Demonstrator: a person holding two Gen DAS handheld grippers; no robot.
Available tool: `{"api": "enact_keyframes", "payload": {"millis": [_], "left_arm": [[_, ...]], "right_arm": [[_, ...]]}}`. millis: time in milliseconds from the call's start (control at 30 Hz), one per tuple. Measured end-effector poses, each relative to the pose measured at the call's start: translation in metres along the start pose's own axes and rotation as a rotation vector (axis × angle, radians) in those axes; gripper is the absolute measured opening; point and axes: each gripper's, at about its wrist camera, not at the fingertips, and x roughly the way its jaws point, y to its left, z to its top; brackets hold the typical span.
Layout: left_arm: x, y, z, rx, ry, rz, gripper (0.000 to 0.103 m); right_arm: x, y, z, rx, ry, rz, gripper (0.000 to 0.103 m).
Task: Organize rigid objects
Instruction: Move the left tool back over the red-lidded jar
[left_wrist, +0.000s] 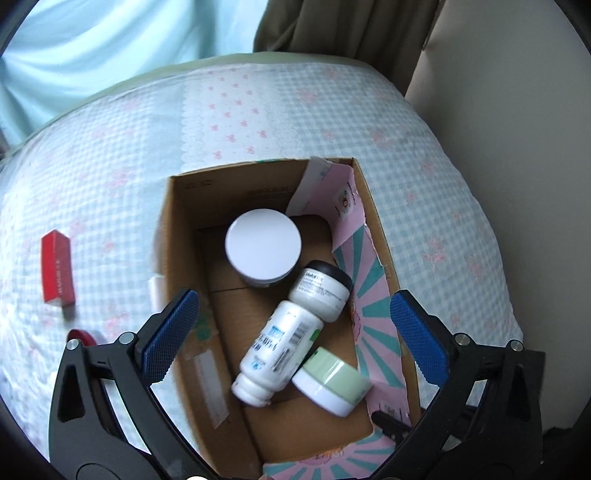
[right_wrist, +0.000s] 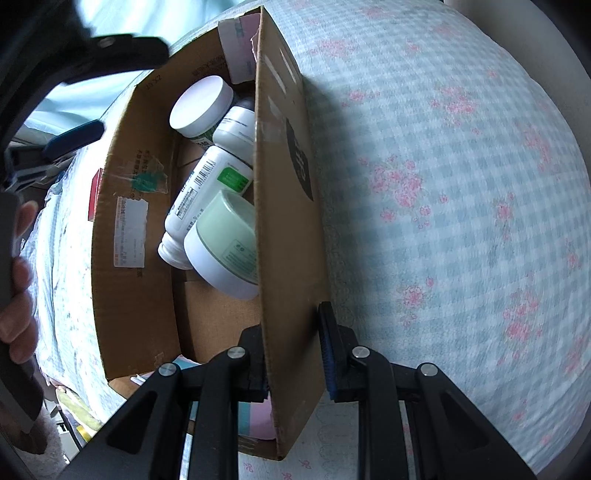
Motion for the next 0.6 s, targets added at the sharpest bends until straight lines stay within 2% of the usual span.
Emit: {"api": "enact_keyframes", "payload": {"millis": [167,367,500,600], "left_arm": [[-0.046,0.019,-0.003,-0.013,-0.040,0.001,0.103],[-0.112,0.060,-0.012,-0.018,-0.117,0.046,0.103],[-0.132,0.094,-0.023,-0.021,-0.142,0.086,0.103],[-0.134,0.124,-0.038,-0.038,-0.126,0.118,0.103]], "right_arm": [[0.003,0.002,0.001,-0.022,0.000,0.006,0.020],[0.002,0.004,0.001,-0.008,0.006,0.013,0.021],[0.000,0.004,0.001,0.018,0.002,0.010,0.021],[-0.001,0.000,-0.001,0.046,-0.010,0.026,0.022]]}}
